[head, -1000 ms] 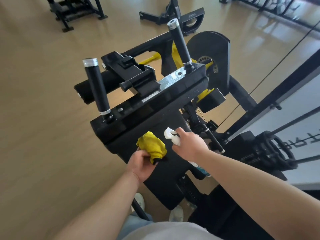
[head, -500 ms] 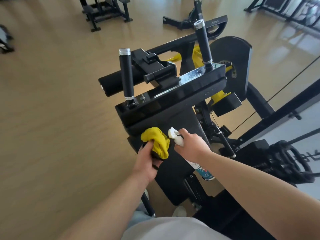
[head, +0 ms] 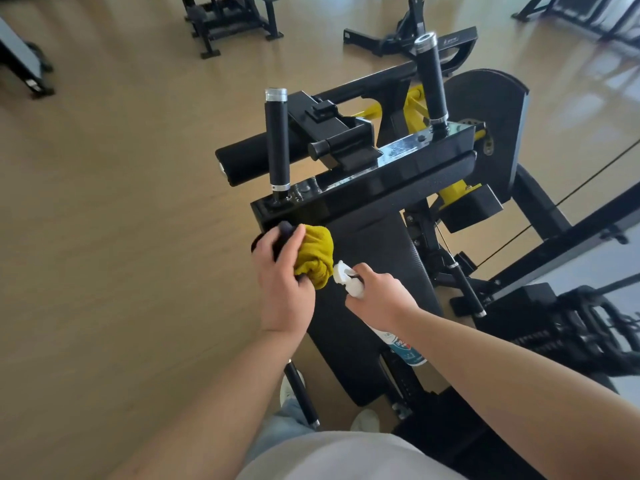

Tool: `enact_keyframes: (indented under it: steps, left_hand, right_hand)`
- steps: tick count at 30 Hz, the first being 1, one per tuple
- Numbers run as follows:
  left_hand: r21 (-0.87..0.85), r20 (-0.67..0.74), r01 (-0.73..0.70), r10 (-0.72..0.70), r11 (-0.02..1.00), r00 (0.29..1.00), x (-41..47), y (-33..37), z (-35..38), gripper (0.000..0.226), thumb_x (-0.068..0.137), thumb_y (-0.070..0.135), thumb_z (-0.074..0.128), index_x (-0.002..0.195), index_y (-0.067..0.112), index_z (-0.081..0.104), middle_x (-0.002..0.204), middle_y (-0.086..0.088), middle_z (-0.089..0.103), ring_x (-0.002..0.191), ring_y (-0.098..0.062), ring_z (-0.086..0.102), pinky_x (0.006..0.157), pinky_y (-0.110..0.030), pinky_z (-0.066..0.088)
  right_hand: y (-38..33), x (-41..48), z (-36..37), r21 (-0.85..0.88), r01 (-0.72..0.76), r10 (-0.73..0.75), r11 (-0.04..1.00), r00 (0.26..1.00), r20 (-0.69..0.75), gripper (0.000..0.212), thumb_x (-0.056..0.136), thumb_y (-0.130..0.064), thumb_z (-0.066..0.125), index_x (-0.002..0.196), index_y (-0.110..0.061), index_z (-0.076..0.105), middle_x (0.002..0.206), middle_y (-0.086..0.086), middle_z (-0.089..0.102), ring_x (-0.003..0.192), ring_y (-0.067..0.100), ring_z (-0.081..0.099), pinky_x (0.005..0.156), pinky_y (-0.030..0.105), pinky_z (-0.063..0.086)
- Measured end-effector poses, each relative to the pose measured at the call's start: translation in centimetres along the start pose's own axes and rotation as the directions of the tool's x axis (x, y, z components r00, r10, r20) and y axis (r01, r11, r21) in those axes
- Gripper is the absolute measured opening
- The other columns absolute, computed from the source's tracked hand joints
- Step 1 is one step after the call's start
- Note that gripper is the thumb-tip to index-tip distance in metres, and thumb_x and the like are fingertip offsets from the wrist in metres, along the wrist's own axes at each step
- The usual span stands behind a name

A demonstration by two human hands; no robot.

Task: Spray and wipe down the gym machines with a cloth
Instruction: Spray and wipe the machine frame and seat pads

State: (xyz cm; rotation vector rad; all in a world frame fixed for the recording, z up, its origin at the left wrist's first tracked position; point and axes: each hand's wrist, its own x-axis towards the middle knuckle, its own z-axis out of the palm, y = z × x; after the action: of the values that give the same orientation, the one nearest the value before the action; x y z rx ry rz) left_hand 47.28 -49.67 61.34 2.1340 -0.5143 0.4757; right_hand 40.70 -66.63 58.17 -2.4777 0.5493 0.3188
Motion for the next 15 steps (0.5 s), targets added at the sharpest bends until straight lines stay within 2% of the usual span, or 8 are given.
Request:
enact_keyframes:
  steps: [1, 3, 6, 8, 9, 12, 15]
  left_hand:
    - [0.122, 0.069, -0.079, 0.071, 0.989, 0.995, 0.1, -0.5, 0.2, 0.062, 0.084, -0.006, 0.072, 0.142, 0.008, 0.059, 0.142, -0.021, 0.051, 0.131, -0.036, 0.05, 0.113, -0.042, 0.042]
    - [0.329, 0.21, -0.224, 0.161, 0.917, 0.964, 0.0, -1.3, 0.5, 0.074, 0.08, -0.001, 0.073, 0.15, 0.006, 0.049, 0.148, -0.024, 0.044, 0.137, -0.041, 0.043, 0.118, -0.051, 0.026]
    - [0.449, 0.343, -0.276, 0.121, 0.85, 0.932, -0.6, -1.5, 0.6, 0.082, 0.09, 0.034, 0.064, 0.159, 0.007, 0.029, 0.158, -0.025, 0.028, 0.144, -0.043, 0.031, 0.123, -0.055, 0.015]
    - [0.491, 0.362, -0.283, 0.103, 0.824, 0.927, -1.0, -1.5, 0.8, 0.086, 0.095, 0.052, 0.054, 0.161, 0.008, 0.022, 0.161, -0.025, 0.022, 0.147, -0.043, 0.026, 0.124, -0.057, 0.012]
    - [0.502, 0.367, -0.31, 0.125, 0.808, 0.922, -0.9, -1.6, 0.9, 0.086, 0.095, 0.052, 0.055, 0.161, 0.008, 0.023, 0.161, -0.026, 0.021, 0.147, -0.043, 0.025, 0.123, -0.058, 0.011]
    - [0.534, 0.428, -0.446, 0.225, 0.718, 0.875, 0.5, -1.8, 0.9, 0.085, 0.092, 0.029, 0.07, 0.161, 0.009, 0.025, 0.164, -0.022, 0.02, 0.151, -0.039, 0.02, 0.121, -0.063, 0.013]
    - [0.574, 0.558, -0.551, 0.204, 0.606, 0.805, 2.1, -1.6, 1.2, 0.099, 0.088, 0.011, 0.073, 0.164, 0.01, 0.009, 0.166, -0.022, -0.003, 0.154, -0.039, 0.001, 0.121, -0.061, 0.002]
  right_hand:
    - [-0.1, 0.0, 0.1, -0.005, -0.001, 0.001, 1.0, 1.0, 0.004, 0.048, 0.094, -0.038, 0.062, 0.14, -0.029, 0.047, 0.094, -0.005, 0.06, 0.07, 0.013, 0.056, 0.055, 0.026, 0.04]
    - [-0.1, 0.1, 0.2, -0.014, -0.008, 0.008, 1.0, 1.0, 0.009, 0.049, 0.093, -0.039, 0.061, 0.139, -0.03, 0.047, 0.095, -0.003, 0.063, 0.076, 0.02, 0.062, 0.059, 0.029, 0.046]
    - [0.0, 0.2, 0.3, -0.009, -0.02, 0.02, 1.0, 1.0, 0.011, 0.049, 0.093, -0.039, 0.062, 0.139, -0.032, 0.046, 0.097, -0.004, 0.065, 0.08, 0.019, 0.065, 0.063, 0.031, 0.054]
    - [0.3, 0.2, 0.3, -0.003, -0.021, 0.021, 1.0, 0.999, 0.024, 0.049, 0.094, -0.039, 0.062, 0.139, -0.033, 0.046, 0.097, -0.005, 0.065, 0.08, 0.016, 0.065, 0.062, 0.029, 0.054]
    - [0.4, 0.1, 0.3, 0.0, -0.023, 0.023, 1.0, 0.999, 0.031, 0.049, 0.094, -0.039, 0.062, 0.139, -0.032, 0.046, 0.097, -0.005, 0.065, 0.079, 0.016, 0.065, 0.061, 0.029, 0.053]
    - [1.2, 0.2, 0.3, 0.001, -0.041, 0.041, 0.999, 0.998, 0.045, 0.048, 0.093, -0.038, 0.062, 0.139, -0.032, 0.046, 0.096, -0.005, 0.065, 0.078, 0.015, 0.064, 0.062, 0.03, 0.053]
    - [2.1, 0.6, 0.1, 0.022, -0.06, 0.059, 0.998, 0.997, 0.051, 0.046, 0.095, -0.036, 0.062, 0.138, -0.03, 0.047, 0.095, -0.007, 0.061, 0.072, 0.007, 0.057, 0.056, 0.026, 0.043]
